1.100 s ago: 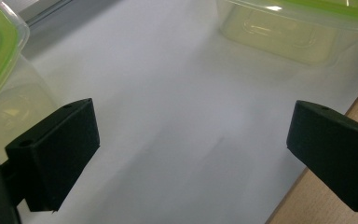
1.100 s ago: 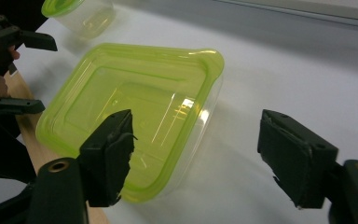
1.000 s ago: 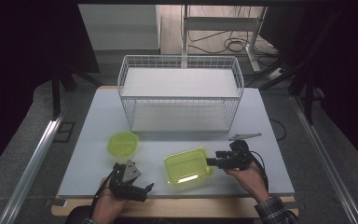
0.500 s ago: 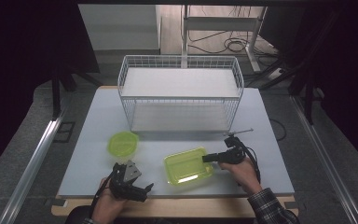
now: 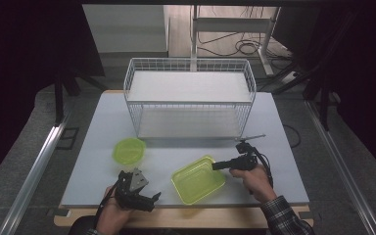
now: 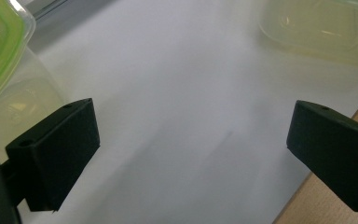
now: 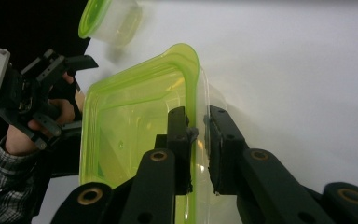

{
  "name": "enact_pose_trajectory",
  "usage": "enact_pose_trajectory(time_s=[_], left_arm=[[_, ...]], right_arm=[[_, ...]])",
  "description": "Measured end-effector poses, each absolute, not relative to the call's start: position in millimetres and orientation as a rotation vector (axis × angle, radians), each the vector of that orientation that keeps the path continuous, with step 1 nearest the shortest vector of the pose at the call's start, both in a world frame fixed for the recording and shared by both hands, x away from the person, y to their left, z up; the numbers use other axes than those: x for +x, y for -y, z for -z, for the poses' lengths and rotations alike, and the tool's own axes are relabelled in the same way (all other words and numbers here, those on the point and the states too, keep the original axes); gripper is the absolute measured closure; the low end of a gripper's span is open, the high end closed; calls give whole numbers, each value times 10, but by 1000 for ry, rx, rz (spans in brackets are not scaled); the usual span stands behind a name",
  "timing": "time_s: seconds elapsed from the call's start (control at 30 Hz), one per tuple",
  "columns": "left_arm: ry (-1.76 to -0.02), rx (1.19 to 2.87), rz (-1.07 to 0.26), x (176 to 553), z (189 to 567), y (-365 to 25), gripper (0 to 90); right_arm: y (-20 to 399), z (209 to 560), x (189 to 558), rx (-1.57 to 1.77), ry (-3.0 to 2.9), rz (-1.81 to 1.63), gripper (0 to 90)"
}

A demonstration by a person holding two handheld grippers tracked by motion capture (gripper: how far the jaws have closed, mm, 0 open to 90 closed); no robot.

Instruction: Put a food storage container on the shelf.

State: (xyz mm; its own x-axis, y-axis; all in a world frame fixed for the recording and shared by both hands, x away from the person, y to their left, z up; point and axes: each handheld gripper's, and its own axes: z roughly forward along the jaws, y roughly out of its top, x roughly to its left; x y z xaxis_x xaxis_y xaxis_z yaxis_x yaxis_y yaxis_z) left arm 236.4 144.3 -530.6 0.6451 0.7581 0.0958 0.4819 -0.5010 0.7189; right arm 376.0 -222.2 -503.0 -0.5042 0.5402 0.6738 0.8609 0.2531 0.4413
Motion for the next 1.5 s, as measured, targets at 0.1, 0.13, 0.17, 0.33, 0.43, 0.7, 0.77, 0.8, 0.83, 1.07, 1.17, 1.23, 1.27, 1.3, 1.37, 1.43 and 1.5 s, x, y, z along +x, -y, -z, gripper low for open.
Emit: enact_pose_trajectory(time_s=[0.1, 0.13, 0.17, 0.33, 0.43, 0.7, 0.77, 0.8, 0.83, 1.07, 1.17, 1.23, 1.27, 1.3, 1.37, 1.43, 1.5], left_arm=[[-963, 2191, -536, 2366, 5304, -1451, 21], [-963, 2190, -536, 2366, 5304, -1451, 21], [-963, 2191, -537, 2366, 5303, -1451, 21], [-963, 2193, -539, 2366, 5305, -1449, 20], [-968, 2189, -538, 2367, 5304, -1455, 20], [-973, 2186, -526, 2374, 5307, -1456, 20], [-974, 2187, -526, 2375, 5309, -1458, 19], [-975, 2185, -525, 2376, 5309, -1459, 19], [-976, 2184, -523, 2378, 5309, -1460, 19], [-976, 2185, -521, 2378, 5310, -1459, 19], [-978, 2182, -522, 2379, 5309, -1463, 19], [-979, 2178, -519, 2381, 5308, -1466, 18], [-980, 2177, -517, 2382, 5308, -1466, 18], [-981, 2175, -514, 2383, 5308, -1468, 18], [-983, 2169, -511, 2384, 5307, -1471, 18], [-984, 2166, -503, 2385, 5306, -1474, 18], [-985, 2165, -500, 2386, 5306, -1473, 18]], right_arm=[[2252, 4992, 3767, -1284, 2123, 1164, 800], [2267, 4966, 3771, -1283, 2115, 1183, 800], [2274, 4949, 3772, -1283, 2110, 1191, 800], [2309, 4823, 3790, -1291, 2094, 1244, 800], [2332, 4764, 3815, -1291, 2074, 1273, 800], [2368, 4668, 3858, -1308, 2050, 1314, 800], [2374, 4633, 3867, -1313, 2052, 1320, 800], [2377, 4613, 3874, -1313, 2056, 1327, 800], [2379, 4596, 3878, -1316, 2054, 1330, 800], [2365, 4442, 3906, -1309, 2042, 1371, 800], [2352, 4368, 3924, -1304, 2038, 1387, 800], [2344, 4324, 3935, -1304, 2038, 1395, 800], [2341, 4303, 3939, -1305, 2038, 1398, 800], [2338, 4289, 3944, -1303, 2037, 1401, 800], [2334, 4248, 3957, -1302, 2028, 1409, 800], [2333, 4212, 3965, -1300, 2024, 1418, 800], [2334, 4166, 3973, -1302, 2023, 1424, 800]])
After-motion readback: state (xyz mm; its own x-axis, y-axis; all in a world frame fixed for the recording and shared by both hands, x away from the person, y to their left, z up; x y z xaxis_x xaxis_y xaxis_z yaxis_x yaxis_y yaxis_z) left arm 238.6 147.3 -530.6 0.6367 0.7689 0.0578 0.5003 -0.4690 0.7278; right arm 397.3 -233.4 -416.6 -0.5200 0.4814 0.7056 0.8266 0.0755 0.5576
